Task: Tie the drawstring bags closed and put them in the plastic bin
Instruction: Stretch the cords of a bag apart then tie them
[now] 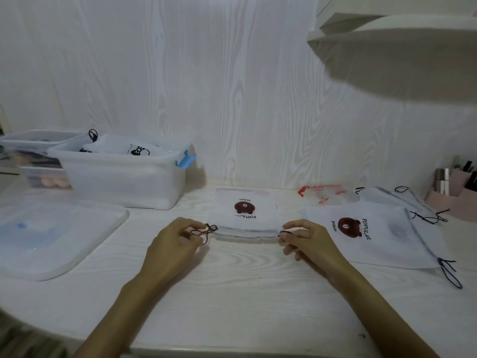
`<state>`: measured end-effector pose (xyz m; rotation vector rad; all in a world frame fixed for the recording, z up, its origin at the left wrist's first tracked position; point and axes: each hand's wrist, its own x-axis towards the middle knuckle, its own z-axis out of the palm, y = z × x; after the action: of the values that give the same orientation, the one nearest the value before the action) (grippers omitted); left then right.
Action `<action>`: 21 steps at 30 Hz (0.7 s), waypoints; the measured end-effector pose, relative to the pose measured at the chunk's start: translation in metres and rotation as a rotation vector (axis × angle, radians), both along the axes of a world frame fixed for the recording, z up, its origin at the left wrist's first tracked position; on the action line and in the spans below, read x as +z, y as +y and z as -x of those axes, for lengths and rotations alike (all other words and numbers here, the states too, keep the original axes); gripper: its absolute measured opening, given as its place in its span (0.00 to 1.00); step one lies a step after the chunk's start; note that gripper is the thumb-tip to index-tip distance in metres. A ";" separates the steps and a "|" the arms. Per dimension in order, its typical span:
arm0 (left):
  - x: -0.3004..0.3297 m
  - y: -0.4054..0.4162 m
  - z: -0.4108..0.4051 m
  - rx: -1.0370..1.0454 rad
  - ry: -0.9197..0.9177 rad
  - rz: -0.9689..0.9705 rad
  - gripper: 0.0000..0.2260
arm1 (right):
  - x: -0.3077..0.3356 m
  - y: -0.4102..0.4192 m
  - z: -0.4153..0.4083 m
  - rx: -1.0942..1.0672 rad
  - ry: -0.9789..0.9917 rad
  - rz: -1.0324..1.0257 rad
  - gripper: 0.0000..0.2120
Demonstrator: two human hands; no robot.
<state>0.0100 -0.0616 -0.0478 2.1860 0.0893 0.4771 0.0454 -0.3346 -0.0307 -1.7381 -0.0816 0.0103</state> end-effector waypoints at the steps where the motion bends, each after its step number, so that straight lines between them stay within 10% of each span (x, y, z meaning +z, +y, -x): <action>1: 0.003 0.001 0.003 0.048 -0.057 0.010 0.10 | -0.001 0.000 0.000 -0.015 -0.033 0.012 0.07; 10: 0.021 -0.010 0.011 0.114 0.101 -0.394 0.05 | -0.003 -0.002 0.001 -0.034 -0.077 -0.008 0.04; 21: 0.012 -0.013 -0.007 0.037 0.158 -0.362 0.09 | -0.004 -0.002 0.001 -0.039 -0.077 0.006 0.05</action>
<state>0.0171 -0.0746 -0.0360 2.5801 0.1388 0.3607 0.0445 -0.3362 -0.0345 -1.7459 -0.1045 -0.0855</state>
